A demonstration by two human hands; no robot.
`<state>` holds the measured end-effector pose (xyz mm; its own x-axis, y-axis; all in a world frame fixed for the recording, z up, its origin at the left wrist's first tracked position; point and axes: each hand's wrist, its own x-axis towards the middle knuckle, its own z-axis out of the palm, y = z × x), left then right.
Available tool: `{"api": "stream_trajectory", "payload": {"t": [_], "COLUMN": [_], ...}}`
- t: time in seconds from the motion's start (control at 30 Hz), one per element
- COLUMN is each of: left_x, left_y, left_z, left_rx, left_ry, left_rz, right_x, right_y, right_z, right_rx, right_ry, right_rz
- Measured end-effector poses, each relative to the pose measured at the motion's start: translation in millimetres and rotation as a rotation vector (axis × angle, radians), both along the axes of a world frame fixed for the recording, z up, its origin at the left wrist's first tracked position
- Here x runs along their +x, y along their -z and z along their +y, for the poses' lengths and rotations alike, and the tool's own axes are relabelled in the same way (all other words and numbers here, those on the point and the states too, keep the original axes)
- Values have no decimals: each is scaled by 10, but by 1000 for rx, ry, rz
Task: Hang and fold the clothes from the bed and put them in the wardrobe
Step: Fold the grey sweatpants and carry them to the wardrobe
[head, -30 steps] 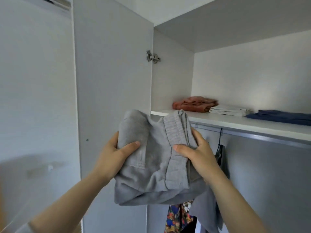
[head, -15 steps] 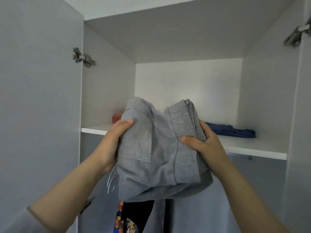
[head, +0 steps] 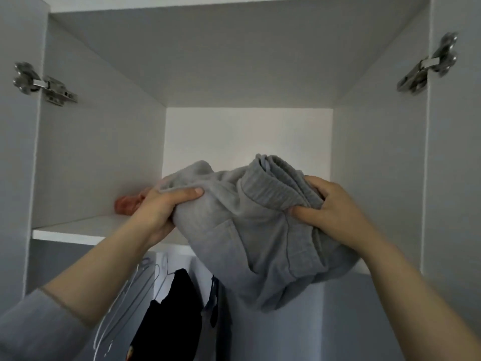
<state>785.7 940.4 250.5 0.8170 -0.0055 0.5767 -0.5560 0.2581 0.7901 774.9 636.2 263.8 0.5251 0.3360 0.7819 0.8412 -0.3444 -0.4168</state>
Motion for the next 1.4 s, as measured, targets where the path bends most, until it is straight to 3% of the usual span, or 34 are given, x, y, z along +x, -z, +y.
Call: {"api": "stream_trajectory", "payload": {"t": [0.13,0.2,0.27,0.4,0.57,0.73,0.87,0.97,1.13,1.4], "left_x": [274,370,450,559,725,860,1042,1216,1536,2150], "left_y": [-24,-72,-132,-175,-282,-317,-378,-563,-880,-1202], "left_z": [90,145,155,-19,-151,-176,-219,-294,-571,-1111], "left_rx": [270,519,649,718,603,909,775,630,716,790], "left_ry": [-30,16,58,194,387,297,292,170,-243,-358], "left_rz": [108,207,313,352,248,295,133,-61,-472,-614], "right_x": [83,90,101,144,201,228,246,287,557,1207], "right_y": [-163,-249,-331,-491,-717,-856,-906,-934,-970,-1006], "right_z": [-100,-109,-97,1,200,312,297,232,131,-270], "right_rx": [-81,-150,-198,-207,-287,-353,-394,-300,-74,110], "right_ry": [165,164,128,101,258,396,439,444,526,581], "right_rz": [-72,-53,21,135,130,133,186,220,163,126]}}
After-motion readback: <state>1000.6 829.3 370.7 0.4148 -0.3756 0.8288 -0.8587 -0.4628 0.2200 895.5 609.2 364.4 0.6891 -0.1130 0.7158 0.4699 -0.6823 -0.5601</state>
